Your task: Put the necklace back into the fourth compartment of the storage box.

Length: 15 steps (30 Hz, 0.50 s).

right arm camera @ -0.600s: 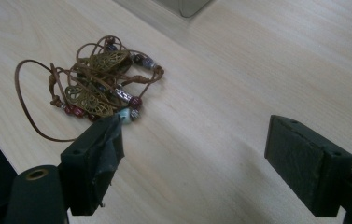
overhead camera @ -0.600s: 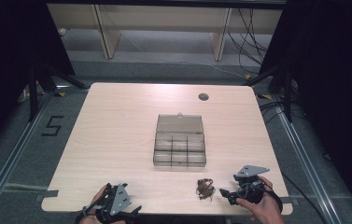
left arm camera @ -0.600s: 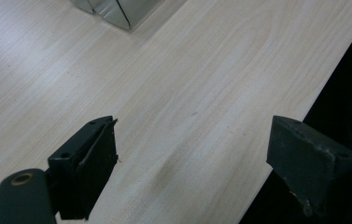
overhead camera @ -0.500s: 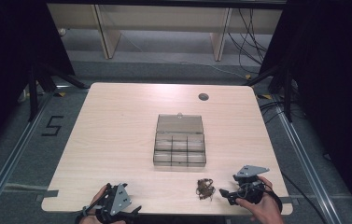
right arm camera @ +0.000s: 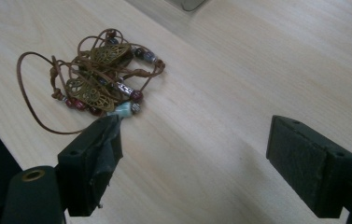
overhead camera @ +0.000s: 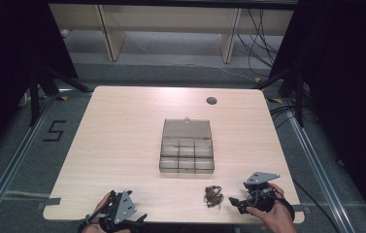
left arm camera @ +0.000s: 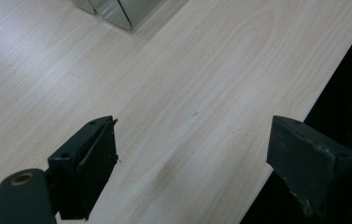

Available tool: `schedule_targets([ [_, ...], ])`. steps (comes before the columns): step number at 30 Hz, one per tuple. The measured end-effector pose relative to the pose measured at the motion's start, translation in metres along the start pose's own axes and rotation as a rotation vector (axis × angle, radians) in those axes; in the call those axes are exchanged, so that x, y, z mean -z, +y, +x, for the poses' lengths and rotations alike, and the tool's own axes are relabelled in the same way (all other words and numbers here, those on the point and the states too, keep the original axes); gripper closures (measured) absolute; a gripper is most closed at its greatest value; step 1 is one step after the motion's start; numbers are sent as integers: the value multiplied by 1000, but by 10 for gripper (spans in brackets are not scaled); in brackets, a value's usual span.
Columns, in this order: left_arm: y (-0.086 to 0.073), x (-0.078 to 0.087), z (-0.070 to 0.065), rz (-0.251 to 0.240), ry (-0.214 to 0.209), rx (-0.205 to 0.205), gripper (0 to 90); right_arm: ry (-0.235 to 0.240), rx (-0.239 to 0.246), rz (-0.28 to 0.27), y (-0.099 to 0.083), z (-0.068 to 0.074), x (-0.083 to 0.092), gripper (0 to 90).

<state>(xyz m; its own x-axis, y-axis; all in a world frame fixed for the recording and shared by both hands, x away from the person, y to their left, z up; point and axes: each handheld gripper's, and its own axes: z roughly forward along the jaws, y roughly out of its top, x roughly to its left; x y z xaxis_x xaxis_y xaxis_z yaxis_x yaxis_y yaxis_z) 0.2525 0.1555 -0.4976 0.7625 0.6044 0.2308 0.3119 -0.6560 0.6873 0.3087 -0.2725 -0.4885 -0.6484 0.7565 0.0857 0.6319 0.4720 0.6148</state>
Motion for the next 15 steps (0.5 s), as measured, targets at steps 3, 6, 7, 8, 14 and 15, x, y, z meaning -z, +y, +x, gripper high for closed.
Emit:
schedule_targets([
  [3,0,0,0,-2,0,2,155,8,7,27,3,2,2,179],
  [6,0,0,1,-5,0,6,155,19,28,26,5,5,2,175],
  [7,0,0,1,-7,2,8,155,30,31,29,6,7,3,175],
  [8,0,0,1,-7,2,8,155,38,22,40,9,10,4,170],
  [14,0,1,0,-8,0,2,155,36,61,62,22,25,3,161],
  [15,0,1,0,-7,-2,0,155,48,62,56,24,30,1,158],
])
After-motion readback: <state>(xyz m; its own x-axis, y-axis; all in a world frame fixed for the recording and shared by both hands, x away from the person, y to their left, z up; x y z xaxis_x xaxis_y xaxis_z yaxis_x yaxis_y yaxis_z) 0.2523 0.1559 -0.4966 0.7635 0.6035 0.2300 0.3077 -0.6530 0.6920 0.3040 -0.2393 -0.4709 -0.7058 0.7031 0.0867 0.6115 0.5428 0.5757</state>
